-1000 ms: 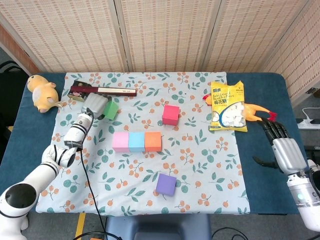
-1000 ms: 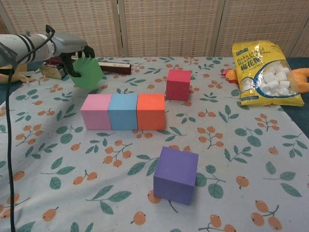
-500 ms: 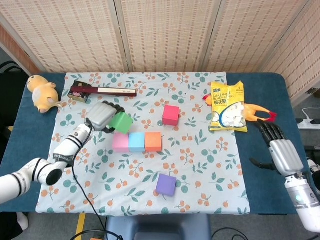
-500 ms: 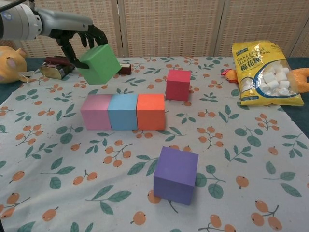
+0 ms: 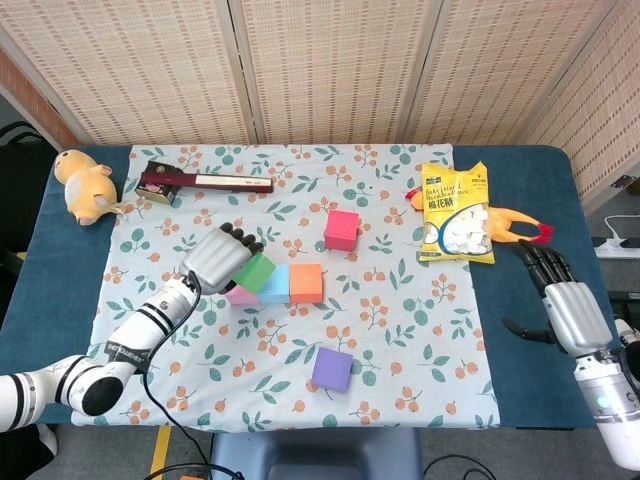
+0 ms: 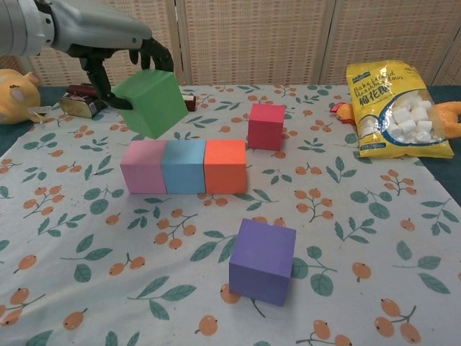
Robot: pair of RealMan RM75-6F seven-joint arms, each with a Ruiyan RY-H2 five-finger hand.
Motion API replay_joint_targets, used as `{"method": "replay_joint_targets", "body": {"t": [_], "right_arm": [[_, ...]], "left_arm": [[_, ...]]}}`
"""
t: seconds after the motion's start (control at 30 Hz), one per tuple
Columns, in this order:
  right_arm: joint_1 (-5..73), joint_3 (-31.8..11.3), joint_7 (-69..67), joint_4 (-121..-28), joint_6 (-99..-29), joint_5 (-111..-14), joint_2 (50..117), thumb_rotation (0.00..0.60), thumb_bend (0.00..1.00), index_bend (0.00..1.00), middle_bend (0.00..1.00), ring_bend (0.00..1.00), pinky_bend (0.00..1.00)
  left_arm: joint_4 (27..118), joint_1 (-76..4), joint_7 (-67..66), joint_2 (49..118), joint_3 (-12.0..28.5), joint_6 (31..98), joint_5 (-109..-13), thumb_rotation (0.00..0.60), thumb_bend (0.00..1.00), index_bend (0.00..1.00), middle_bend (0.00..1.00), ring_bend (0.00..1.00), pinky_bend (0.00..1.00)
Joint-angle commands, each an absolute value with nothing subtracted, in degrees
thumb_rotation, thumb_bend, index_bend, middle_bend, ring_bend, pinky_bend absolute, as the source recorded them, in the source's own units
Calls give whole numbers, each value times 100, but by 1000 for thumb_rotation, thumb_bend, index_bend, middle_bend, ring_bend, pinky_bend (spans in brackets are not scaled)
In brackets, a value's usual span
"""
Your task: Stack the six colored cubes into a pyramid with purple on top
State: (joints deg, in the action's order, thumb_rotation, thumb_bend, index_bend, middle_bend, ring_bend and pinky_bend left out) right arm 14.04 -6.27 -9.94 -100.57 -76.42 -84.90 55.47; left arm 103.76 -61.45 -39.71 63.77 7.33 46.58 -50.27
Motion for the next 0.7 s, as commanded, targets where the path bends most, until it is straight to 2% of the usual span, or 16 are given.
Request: {"method": "replay_joint_targets", "body": {"t": [0.03, 0.37, 0.7], "right_arm": [[1394, -639, -1006, -10064, -7670, -8496, 5518, 600, 0, 0, 2, 0, 4], [1389, -629, -1028, -10077, -7669, -8524, 5488, 600, 0, 0, 2, 0, 4], [1358, -621, -1047, -10075, -7692, -8510, 5480, 600, 0, 0, 2, 0, 4]], "left_arm": [[10378, -6377, -4445, 6633, 563, 4905, -4515, 600, 333, 472, 495, 465, 273], [10548, -6720, -5012, 6927, 456, 5312, -3463, 600, 331, 426, 479, 471, 275], [10343, -6966, -5183, 7253, 378, 5457, -3160, 600, 329, 392, 445, 475, 276]]}}
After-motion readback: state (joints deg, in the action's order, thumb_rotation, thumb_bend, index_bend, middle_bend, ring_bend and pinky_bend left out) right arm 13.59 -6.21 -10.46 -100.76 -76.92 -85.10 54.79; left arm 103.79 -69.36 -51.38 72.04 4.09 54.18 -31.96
